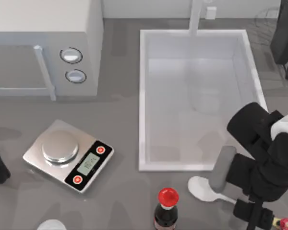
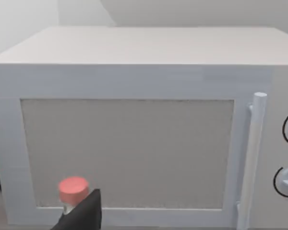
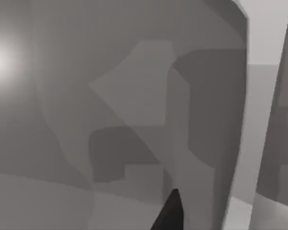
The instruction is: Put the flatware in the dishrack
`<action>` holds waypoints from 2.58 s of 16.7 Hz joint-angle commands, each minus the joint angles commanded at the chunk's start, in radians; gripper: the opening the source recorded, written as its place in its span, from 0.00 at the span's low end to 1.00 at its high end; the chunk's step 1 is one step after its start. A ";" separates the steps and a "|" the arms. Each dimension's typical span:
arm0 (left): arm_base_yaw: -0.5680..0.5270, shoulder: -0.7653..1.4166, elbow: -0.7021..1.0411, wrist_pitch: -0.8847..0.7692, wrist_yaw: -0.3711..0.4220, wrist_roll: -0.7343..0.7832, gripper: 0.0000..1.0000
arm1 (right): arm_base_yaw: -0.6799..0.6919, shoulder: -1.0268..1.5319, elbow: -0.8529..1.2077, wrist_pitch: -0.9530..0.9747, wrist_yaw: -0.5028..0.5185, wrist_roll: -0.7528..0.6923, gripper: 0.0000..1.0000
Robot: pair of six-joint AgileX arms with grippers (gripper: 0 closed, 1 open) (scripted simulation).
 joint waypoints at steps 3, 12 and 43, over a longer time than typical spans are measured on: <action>0.000 0.000 0.000 0.000 0.000 0.000 1.00 | -0.002 -0.011 0.095 -0.100 0.000 -0.001 0.00; 0.000 0.000 0.000 0.000 0.000 0.000 1.00 | -0.003 -0.123 0.558 -0.718 0.000 -0.016 0.00; 0.000 0.000 0.000 0.000 0.000 0.000 1.00 | -1.205 -0.645 0.366 0.525 -0.594 0.520 0.00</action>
